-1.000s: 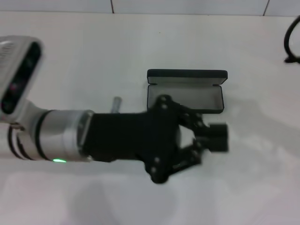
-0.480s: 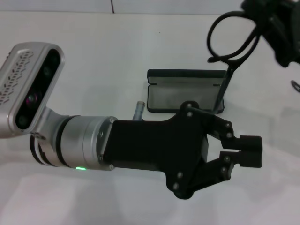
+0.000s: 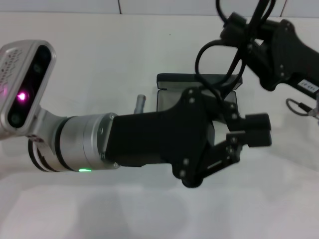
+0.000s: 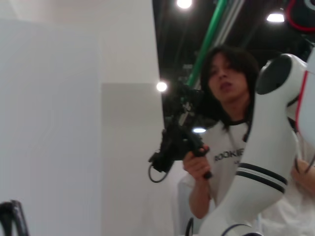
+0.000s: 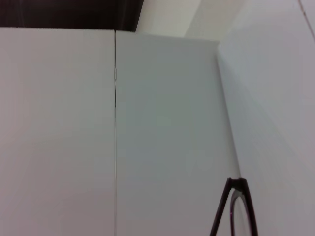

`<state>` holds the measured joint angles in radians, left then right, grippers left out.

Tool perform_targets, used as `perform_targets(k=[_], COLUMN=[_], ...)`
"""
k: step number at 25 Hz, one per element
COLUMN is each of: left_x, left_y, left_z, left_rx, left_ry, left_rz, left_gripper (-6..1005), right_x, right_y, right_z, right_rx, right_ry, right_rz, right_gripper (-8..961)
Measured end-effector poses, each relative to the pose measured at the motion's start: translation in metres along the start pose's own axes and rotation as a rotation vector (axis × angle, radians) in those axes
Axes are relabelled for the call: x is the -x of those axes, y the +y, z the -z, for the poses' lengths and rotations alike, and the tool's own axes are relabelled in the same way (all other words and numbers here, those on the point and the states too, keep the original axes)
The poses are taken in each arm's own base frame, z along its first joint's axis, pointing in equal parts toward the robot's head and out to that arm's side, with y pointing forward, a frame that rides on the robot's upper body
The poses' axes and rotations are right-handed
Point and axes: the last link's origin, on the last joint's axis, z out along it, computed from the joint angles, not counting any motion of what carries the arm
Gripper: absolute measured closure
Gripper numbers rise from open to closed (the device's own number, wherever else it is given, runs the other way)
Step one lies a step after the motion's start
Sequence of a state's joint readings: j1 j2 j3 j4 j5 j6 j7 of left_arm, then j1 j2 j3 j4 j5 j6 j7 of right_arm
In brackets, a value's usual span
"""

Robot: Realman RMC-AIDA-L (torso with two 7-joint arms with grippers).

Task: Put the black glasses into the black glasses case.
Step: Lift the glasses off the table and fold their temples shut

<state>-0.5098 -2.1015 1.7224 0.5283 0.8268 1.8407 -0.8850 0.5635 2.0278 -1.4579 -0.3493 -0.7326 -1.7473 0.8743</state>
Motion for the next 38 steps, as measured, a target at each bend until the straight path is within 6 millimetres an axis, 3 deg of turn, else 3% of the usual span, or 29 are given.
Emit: perform_targets(k=[18,38], left_x=[0.007,0.006], left_y=[-0.012,-0.008], left_z=[0.013,0.018], left_rx=[-0.154,-0.148], left_ry=[0.014,0.012], left_rz=[0.08,0.086], left_gripper=[883,883], right_x=[-0.018,-0.025], right_y=[0.012,0.012], right_z=[-0.022,-0.022], right_rx=[0.095,0.08], right_ry=[0.102,0.146], right_rz=[-0.025,-0.03], right_gripper=[837,836])
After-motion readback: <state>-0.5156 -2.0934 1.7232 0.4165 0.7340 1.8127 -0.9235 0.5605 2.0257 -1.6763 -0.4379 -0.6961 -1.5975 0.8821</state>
